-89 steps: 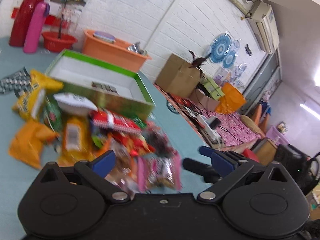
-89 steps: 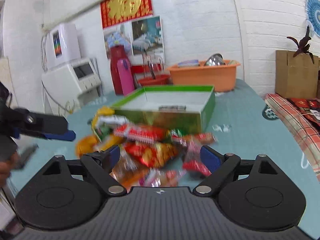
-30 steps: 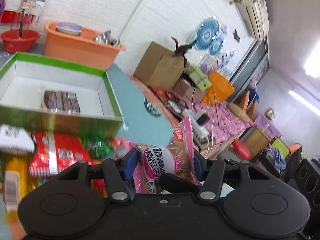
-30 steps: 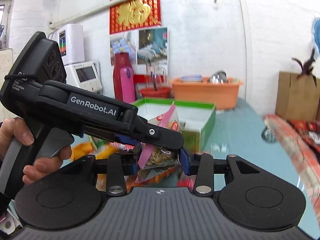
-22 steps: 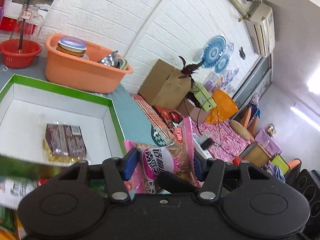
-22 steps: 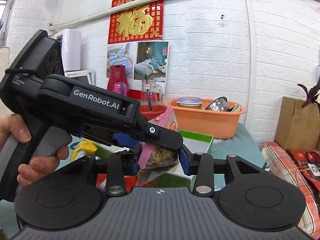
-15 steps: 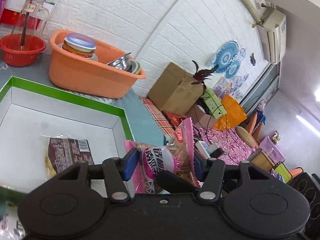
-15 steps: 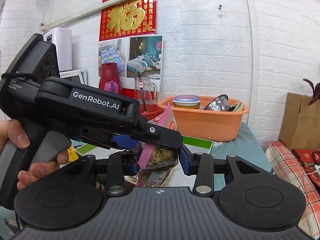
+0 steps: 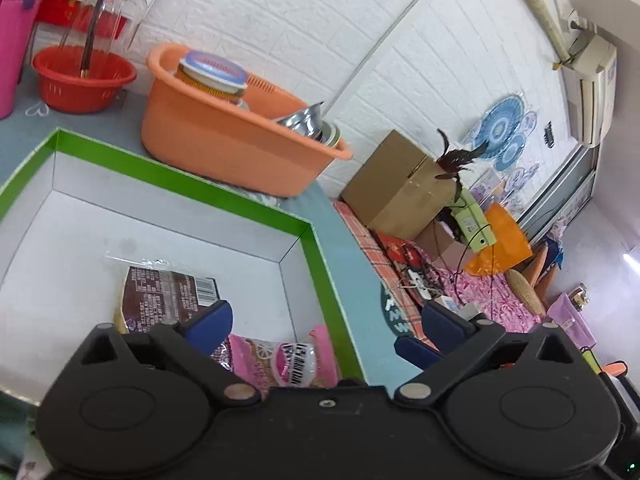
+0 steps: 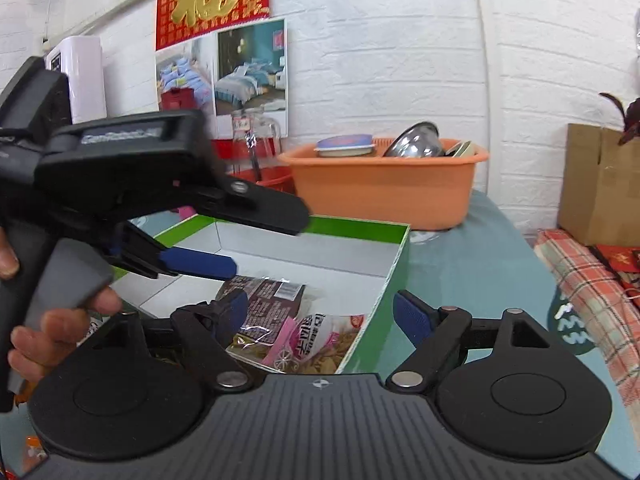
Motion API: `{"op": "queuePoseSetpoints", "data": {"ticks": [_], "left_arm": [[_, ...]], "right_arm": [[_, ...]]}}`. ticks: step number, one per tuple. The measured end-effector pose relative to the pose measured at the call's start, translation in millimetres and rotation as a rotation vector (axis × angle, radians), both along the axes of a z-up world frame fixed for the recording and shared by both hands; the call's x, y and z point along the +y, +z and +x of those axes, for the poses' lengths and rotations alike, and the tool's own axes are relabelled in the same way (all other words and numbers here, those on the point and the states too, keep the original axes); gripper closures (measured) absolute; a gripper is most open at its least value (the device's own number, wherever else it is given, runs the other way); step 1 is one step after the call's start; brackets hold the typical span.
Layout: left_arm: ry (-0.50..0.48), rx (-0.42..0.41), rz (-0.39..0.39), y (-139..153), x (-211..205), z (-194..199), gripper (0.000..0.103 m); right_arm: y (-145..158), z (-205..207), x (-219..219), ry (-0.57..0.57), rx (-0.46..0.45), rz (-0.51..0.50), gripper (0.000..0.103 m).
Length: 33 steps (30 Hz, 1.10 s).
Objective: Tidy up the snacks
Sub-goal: 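Lower the pink bag into the box beside the brown bag and release, then grasp a clear snack bag with the right gripper while the left grasps a red-white packet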
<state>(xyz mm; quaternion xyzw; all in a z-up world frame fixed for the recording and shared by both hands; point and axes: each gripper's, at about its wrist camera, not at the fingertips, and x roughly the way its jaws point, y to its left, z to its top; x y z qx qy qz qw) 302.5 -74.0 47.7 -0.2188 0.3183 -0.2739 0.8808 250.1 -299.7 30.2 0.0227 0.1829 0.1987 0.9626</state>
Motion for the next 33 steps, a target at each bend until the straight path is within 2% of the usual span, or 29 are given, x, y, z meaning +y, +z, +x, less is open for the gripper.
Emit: {"op": "queuePoseSetpoints", "data": {"ticks": [7,12,16,22,28,31,33], "left_arm": [[0.007,-0.078,-0.025,45.8,18.1,-66.7,0.0],[0.038,-0.138,0.029,59.1,26.6,-131.3,0.0],[0.047,-0.135,0.027,46.1,41.0,-171.0,0.0],[0.079,-0.096,0.056,12.3,63.2,-219.1,0.0],[0.155,-0.043,0.072,-21.5,92.6,-258.0,0.0],[0.196,-0.052,0.102,-31.0,104.4,-275.1,0.0],[0.204,-0.053,0.126,-36.6,107.3,-281.8,0.0]], "right_arm": [[36.9,-64.2,-20.2,0.0,-0.097,0.127,0.0],[35.3,-113.8,-25.6,0.055,-0.091,0.223,0.0],[18.9,-139.9,-25.2,0.083,-0.032,0.301,0.0],[-11.5,-166.3,-14.2,0.088,0.071,0.343,0.0],[-31.2,-184.5,-3.0,0.108,0.096,0.421,0.0],[-35.6,-184.5,6.2,0.158,0.148,0.422,0.0],[-37.5,-186.7,14.6,0.176,0.147,0.396,0.0]]}}
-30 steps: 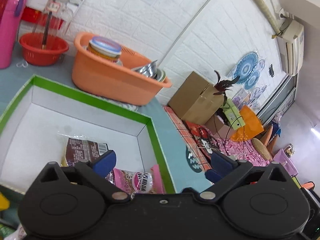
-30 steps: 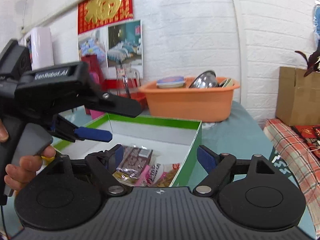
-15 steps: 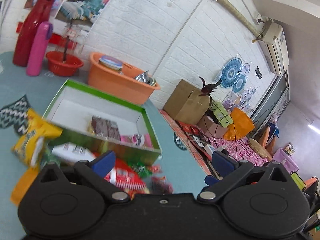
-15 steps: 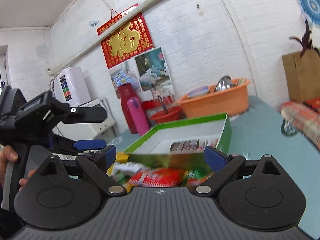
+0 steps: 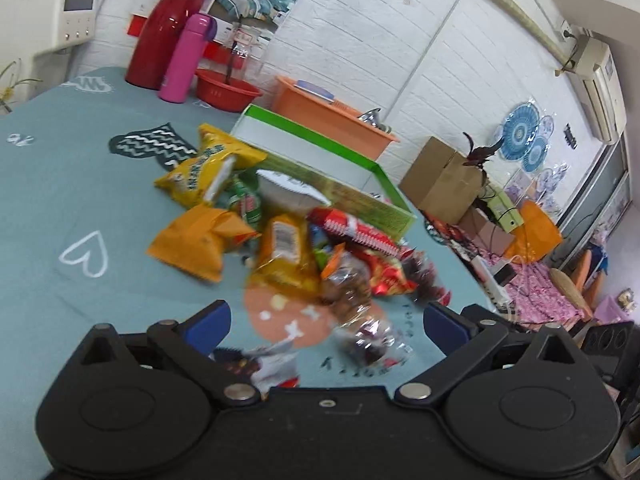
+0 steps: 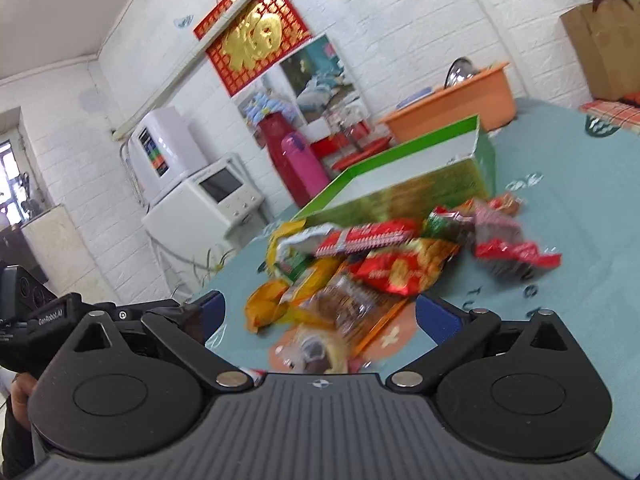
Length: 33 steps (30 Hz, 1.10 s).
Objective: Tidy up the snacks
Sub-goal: 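Grasp a clear snack bag with the right gripper while the left grasps a red-white packet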
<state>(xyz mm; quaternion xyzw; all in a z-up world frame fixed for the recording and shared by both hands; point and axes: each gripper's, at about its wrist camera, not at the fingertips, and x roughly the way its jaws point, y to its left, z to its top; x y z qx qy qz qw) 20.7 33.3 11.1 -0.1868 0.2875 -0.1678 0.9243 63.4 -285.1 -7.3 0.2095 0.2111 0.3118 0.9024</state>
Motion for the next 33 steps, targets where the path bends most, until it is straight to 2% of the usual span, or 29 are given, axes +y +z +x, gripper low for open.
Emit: {"op": "queuePoseSetpoints", "data": {"ticks": [7,10,12,18,20,21,22,24,25,26,27,30,33], "left_arm": [[0.023,0.096,0.002,-29.9,4.9,2.0,0.0],[0.035,0.104,0.006,-35.4,6.9,1.6,0.0],[0.039,0.094,0.023,-36.7,6.3,0.5,0.0],[0.043,0.073,0.026,-39.4,4.2,1.8,0.002],[0.03,0.069,0.03,-40.4,2.8,3.2,0.023],[0.021,0.07,0.027,-41.0,2.1,5.1,0.03],[0.009,0.073,0.023,-41.5,1.5,6.1,0.041],[-0.007,0.07,0.013,-42.3,-0.3,7.0,0.041],[-0.005,0.067,0.012,-42.6,-1.1,6.9,0.038],[-0.004,0.062,0.007,-43.2,-1.2,6.8,0.031],[-0.003,0.058,-0.001,-43.8,-1.7,7.2,0.029],[-0.005,0.052,0.006,-43.7,-3.3,8.0,0.03],[-0.01,0.051,0.008,-43.3,-3.1,7.1,0.032]], "right_arm": [[-0.1,-7.2,37.2,0.005,-0.083,-0.26,0.0],[-2.7,-5.6,53.0,0.011,-0.14,-0.388,0.0],[-4.7,-0.5,61.3,0.023,-0.151,-0.44,0.0],[-13.1,15.8,75.4,0.058,-0.092,-0.466,0.0],[-17.9,17.2,75.5,0.062,-0.062,-0.461,0.0],[-20.2,17.7,75.2,0.061,-0.045,-0.458,0.007],[-21.9,18.0,74.5,0.058,-0.036,-0.453,0.011],[-24.3,15.5,74.3,0.046,-0.037,-0.439,0.015],[-24.9,14.0,75.6,0.041,-0.04,-0.439,0.015],[-25.5,13.2,76.3,0.039,-0.044,-0.441,0.013],[-25.8,12.4,78.3,0.03,-0.051,-0.443,0.012],[-26.0,12.6,81.4,0.027,-0.048,-0.45,0.0],[-25.2,12.2,85.1,0.019,-0.061,-0.474,0.0]]}}
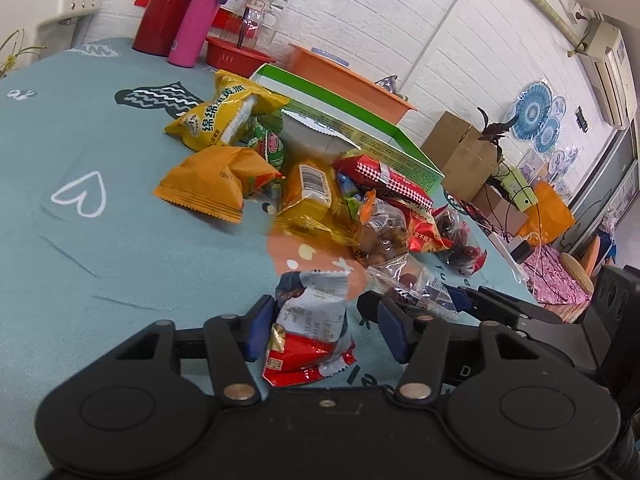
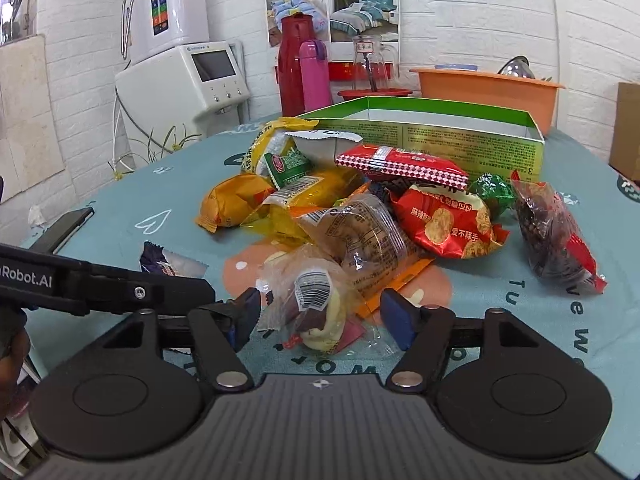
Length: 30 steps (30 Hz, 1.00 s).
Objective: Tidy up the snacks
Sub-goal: 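Grasp a clear snack bag with the right gripper while the left grasps a red-white packet, then drop both held packets into the box and open both grippers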
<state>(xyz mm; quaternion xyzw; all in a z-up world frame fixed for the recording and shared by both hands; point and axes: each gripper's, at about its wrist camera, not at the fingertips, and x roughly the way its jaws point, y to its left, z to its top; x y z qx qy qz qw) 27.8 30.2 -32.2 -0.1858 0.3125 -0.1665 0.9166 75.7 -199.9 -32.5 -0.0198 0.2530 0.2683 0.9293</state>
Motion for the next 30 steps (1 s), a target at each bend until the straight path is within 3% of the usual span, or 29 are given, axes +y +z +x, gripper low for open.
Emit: {"op": "queuePoseSetpoints", "data": {"ticks": [4,6,9,20,26,30], "left_arm": [[0.0,0.004,0.03,-0.7,-0.7,0.0,0.042],[-0.003,0.016,-0.006,-2.7,2.0,2.4,0.042],[-0.037,0.031,-0.076,1.3,2.8,5.8,0.042],[-0.115,-0.155,-0.145,71.9,-12.0,49.7,0.042],[-0.119,-0.233,-0.134,103.2,-25.9,93.9,0.042],[-0.097,-0.237,-0.108,110.0,-32.1,133.1,0.042]], "right_arm": [[-0.6,-0.4,-0.1,0.008,-0.001,0.013,0.0],[-1.0,-0.6,-2.9,-0.009,0.002,0.016,0.023],[2.4,-2.6,-11.9,-0.03,0.025,0.08,0.027],[63.6,13.9,-49.9,-0.054,-0.113,0.251,0.029],[89.8,50.5,-58.7,-0.11,-0.229,0.236,0.029],[92.9,85.3,-62.2,-0.15,-0.242,0.231,0.029]]}}
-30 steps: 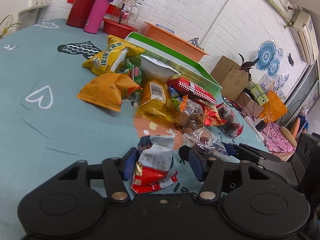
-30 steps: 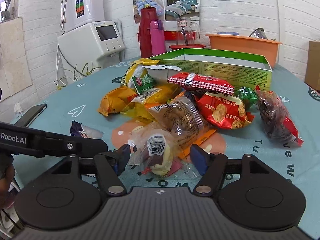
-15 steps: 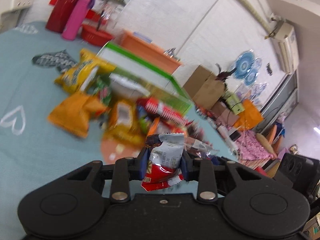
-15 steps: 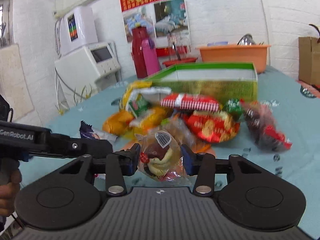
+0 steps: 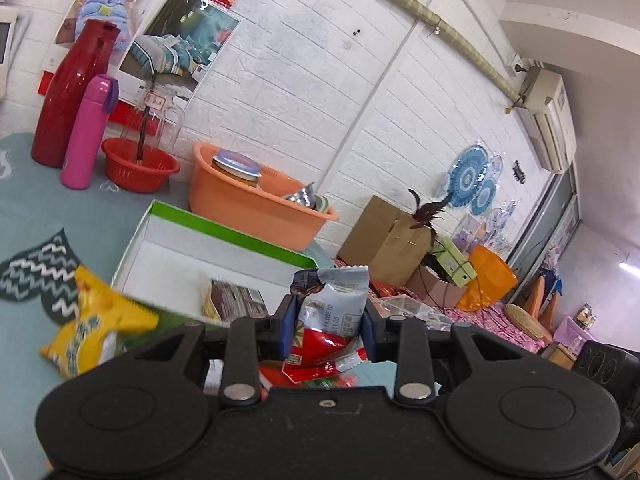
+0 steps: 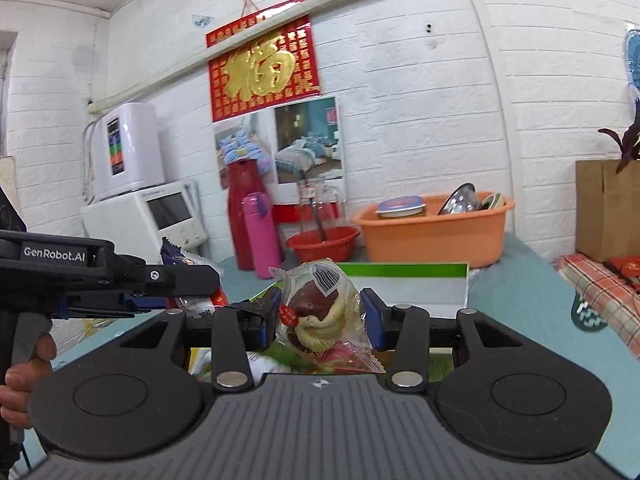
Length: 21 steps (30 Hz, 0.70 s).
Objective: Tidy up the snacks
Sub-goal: 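Drop both held packets into the box and open both grippers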
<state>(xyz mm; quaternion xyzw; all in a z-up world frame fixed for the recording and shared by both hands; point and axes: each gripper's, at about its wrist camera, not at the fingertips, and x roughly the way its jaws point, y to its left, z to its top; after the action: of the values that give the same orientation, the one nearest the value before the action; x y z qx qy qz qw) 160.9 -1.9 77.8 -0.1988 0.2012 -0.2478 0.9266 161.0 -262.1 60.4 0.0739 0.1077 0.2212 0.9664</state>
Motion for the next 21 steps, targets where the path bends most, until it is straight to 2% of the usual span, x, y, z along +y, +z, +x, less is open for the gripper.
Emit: {"op": "queuePoseSetpoints", "data": {"ticks": [6,12,13,14,15,16,17,19,21], "left_arm": [[0.05,0.034,0.012,-12.1,2.8,58.9,0.042],[0.063,0.111,0.037,-36.5,4.9,103.8,0.04],[0.06,0.117,0.04,-40.4,5.1,107.5,0.037],[0.062,0.125,0.045,-44.4,5.6,112.2,0.021],[0.063,0.133,0.047,-47.6,6.2,115.5,0.006],[0.069,0.145,0.046,-50.3,7.5,116.6,0.0],[0.081,0.153,0.041,-52.1,9.3,115.7,0.0],[0.095,0.149,0.038,-51.0,13.7,109.6,0.0],[0.095,0.149,0.034,-43.9,16.0,101.0,0.0]], "right_arm": [[-9.2,50.1,3.9,-0.035,0.016,-0.02,0.029],[-28.3,86.5,14.5,-0.037,0.075,-0.061,0.027],[-32.4,90.9,16.9,-0.037,0.083,-0.075,0.026],[-37.5,95.6,19.3,-0.037,0.091,-0.09,0.023],[-42.5,99.5,21.5,-0.035,0.104,-0.108,0.016],[-46.8,102.1,22.9,-0.041,0.124,-0.127,0.008],[-50.1,103.9,23.0,-0.048,0.148,-0.14,0.0],[-49.4,100.5,18.8,-0.044,0.163,-0.127,0.0],[-39.7,91.1,12.5,-0.044,0.14,-0.098,0.0]]}}
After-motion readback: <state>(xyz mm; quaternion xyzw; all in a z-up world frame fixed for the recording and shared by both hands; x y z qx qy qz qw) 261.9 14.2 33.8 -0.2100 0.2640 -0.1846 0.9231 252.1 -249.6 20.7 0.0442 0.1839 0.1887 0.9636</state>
